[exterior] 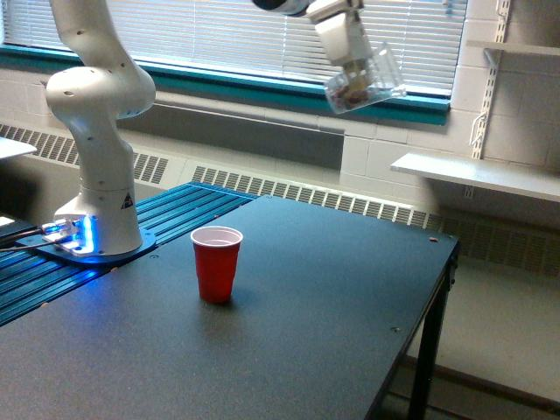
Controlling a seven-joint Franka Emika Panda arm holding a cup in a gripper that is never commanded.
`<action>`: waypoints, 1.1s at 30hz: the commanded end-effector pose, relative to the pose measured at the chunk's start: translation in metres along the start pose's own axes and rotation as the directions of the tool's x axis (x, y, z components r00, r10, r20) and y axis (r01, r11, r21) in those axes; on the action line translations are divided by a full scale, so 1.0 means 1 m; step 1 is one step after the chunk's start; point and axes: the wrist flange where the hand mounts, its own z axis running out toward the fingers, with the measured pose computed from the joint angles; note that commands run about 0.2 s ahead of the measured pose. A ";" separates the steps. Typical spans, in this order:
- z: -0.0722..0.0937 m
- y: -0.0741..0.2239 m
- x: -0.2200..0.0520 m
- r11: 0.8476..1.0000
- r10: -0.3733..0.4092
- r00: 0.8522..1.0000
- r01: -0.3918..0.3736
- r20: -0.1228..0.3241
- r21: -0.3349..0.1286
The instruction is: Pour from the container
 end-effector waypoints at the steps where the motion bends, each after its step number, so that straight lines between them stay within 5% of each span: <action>1: -0.013 0.029 0.000 0.996 0.086 0.996 -0.086 -0.036 -0.004; 9: -0.019 0.058 -0.016 0.990 0.141 0.988 -0.142 -0.056 -0.011; 15: -0.016 0.078 -0.031 0.978 0.206 0.978 -0.207 -0.016 -0.037; 23: -0.006 0.102 -0.046 0.945 0.301 0.953 -0.296 0.021 -0.138; 29: -0.004 0.118 -0.054 0.915 0.381 0.924 -0.371 0.036 -0.161; 33: -0.002 0.128 -0.061 0.908 0.395 0.918 -0.385 0.036 -0.167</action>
